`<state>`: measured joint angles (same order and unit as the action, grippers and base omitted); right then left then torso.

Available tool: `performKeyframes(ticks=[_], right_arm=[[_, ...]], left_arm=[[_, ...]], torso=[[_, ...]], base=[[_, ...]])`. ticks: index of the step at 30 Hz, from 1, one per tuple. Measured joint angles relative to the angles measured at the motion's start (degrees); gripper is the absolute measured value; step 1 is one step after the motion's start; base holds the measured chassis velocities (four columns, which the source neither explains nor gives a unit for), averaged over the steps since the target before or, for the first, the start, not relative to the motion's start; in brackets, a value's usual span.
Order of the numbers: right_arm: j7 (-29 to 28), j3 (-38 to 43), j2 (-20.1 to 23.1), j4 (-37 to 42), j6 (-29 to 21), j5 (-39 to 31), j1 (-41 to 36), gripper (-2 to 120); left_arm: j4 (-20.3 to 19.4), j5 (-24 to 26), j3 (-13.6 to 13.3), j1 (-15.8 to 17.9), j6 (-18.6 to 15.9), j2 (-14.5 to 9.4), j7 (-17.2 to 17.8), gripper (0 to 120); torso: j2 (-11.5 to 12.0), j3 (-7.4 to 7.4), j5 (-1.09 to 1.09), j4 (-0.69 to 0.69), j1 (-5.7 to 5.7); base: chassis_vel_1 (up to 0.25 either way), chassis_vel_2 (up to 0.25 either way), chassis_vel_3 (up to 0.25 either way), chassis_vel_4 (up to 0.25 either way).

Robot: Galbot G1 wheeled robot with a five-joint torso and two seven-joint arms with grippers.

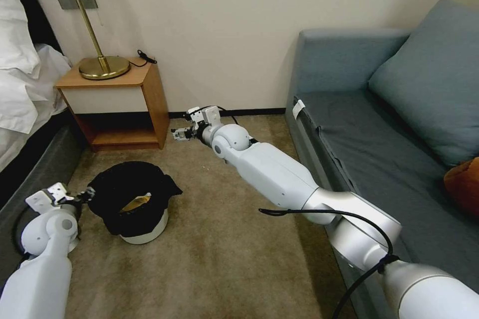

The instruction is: Pick up the trash bin, then pick up the garbage on the floor and place it into the trash bin.

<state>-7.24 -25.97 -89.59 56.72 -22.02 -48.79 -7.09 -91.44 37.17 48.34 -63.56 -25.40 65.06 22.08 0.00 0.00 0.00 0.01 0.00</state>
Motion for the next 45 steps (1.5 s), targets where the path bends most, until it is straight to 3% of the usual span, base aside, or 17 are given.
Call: performKeyframes(ticks=[1,3,4,7,10,13,16,18,19,23,26,34,45], right_arm=[[0.0,0.0,0.0,0.0,0.0,0.0,0.0,100],[-2.59,2.26,-0.92,-0.9,1.24,-1.66,-1.07,100],[-3.45,3.04,-1.21,-1.03,1.54,-2.24,-1.46,100],[-4.49,4.08,-1.5,-1.07,1.83,-2.85,-2.04,100],[-7.72,7.74,-1.83,-1.13,3.52,-3.48,-4.57,100],[-8.2,8.53,-1.52,-1.1,4.14,-3.32,-5.4,100],[-9.79,11.4,-0.04,-0.37,6.15,-1.92,-8.98,100],[-9.98,12.44,0.09,-0.3,6.54,-0.94,-10.22,100],[-10.08,14.7,0.15,-0.19,7.29,1.14,-12.98,100],[-10.07,17.16,0.13,0.33,8.21,3.64,-15.92,100],[-9.95,21.31,-0.21,1.48,9.53,7.92,-19.51,100],[-8.07,27.68,-2.32,0.42,11.83,14.73,-21.42,100],[-6.19,33.46,-2.6,-2.4,12.87,19.84,-22.07,100]], left_arm=[[0.0,0.0,0.0,0.0,0.0,0.0,0.0,83],[-0.32,-8.32,0.03,-0.26,5.41,-0.16,-3.5,95],[-0.47,-9.65,-0.18,-0.27,6.59,-0.3,-4.59,98],[-0.82,-10.76,-0.64,-0.23,7.61,-0.48,-5.94,100],[-1.82,-13.83,-3.19,1.3,9.78,-1.28,-11.14,100],[-1.94,-14.61,-4.25,2.12,10.18,-1.6,-12.66,100],[-1.12,-16.2,-8.74,5.8,11.39,-2.17,-16.31,100],[-0.67,-16.34,-10.08,6.59,11.71,-2.17,-16.85,100],[0.39,-16.67,-13.06,8.28,12.66,-1.68,-17.65,100],[0.97,-16.72,-15.48,9.4,13.1,-0.53,-17.88,100],[1.62,-16.57,-17.53,10.33,13.14,1.73,-17.61,100],[3.11,-17.01,-18.45,11.47,14.39,4.31,-17.5,100],[2.97,-16.74,-18.39,11.21,14.85,5.06,-17.04,100]], torso=[[0.0,0.0,0.0,0.0,0.0],[0.0,0.0,0.0,-0.02,0.0],[0.0,0.0,0.0,-0.01,0.0],[0.0,0.0,0.0,0.0,0.0],[0.0,0.0,0.0,-0.02,0.0],[0.0,0.0,0.0,-0.01,0.0],[0.0,0.0,-0.03,-0.03,0.0],[0.0,0.0,-0.03,-0.04,0.0],[0.0,0.0,-0.02,-0.04,0.0],[0.0,0.0,-0.01,-0.04,0.0],[0.0,0.0,-0.02,-0.02,0.0],[0.0,0.0,-0.02,0.0,0.0],[0.0,0.0,-0.01,-0.01,0.0]], base=[[0.0,0.0,0.0,0.0],[0.0,0.0,0.0,0.0],[0.0,0.0,0.0,0.0],[0.0,0.0,0.0,0.0],[0.0,0.0,0.0,0.0],[0.0,0.0,0.0,0.0],[0.0,0.0,0.0,0.0],[0.0,0.0,0.0,0.0],[0.0,0.0,0.0,0.0],[0.0,0.0,0.0,0.0],[0.0,0.0,0.0,0.0],[0.0,0.0,0.0,0.0],[0.0,0.0,0.0,0.0]])
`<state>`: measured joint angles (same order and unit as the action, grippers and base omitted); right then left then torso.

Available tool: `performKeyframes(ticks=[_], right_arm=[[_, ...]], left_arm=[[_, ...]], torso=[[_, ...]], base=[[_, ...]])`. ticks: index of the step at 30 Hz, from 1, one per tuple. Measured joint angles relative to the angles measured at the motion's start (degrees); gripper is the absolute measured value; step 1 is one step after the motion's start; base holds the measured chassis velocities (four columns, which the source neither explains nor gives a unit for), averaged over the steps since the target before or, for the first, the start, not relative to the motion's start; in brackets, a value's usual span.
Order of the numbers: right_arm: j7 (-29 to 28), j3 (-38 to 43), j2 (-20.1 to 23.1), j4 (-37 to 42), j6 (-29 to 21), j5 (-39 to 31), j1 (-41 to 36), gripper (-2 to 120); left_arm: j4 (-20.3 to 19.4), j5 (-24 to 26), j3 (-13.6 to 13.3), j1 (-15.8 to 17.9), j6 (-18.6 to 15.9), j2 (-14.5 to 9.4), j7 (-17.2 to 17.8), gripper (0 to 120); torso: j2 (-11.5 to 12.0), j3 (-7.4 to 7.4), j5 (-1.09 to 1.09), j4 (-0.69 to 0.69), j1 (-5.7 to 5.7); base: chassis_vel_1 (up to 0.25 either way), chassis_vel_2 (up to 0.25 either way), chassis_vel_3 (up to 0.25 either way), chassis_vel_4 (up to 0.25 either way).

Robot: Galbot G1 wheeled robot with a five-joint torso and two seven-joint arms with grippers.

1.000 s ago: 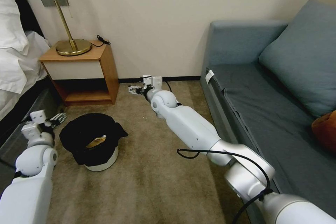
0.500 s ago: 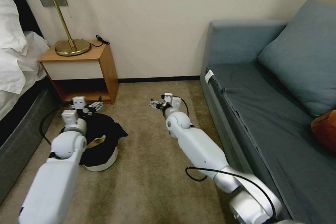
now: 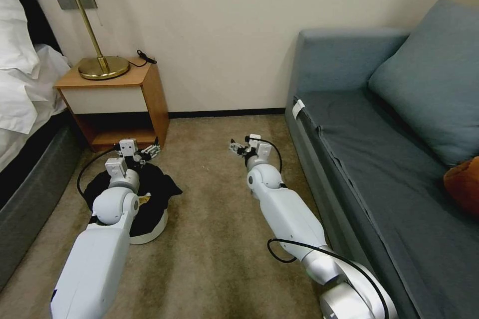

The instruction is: Pick up the trash bin, then pick up the garbage on the floor and place it into the trash bin.

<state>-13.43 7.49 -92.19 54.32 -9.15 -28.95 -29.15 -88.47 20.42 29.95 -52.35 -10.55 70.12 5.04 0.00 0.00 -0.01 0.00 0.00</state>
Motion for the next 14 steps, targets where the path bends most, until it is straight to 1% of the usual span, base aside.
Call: performKeyframes(ticks=[6,14], right_arm=[[0.85,1.91,0.01,-1.03,0.44,0.72,-0.81,100],[1.01,2.05,0.02,-1.17,0.56,0.71,-0.91,100]], left_arm=[[0.2,0.19,0.26,-0.03,-0.11,0.22,0.38,100],[0.31,0.14,0.26,-0.06,-0.31,0.32,0.56,100]], torso=[[0.0,0.0,0.0,0.0,0.0],[0.0,0.0,0.01,0.0,0.0]], base=[[0.0,0.0,0.0,0.0],[0.0,0.0,0.0,0.0]])
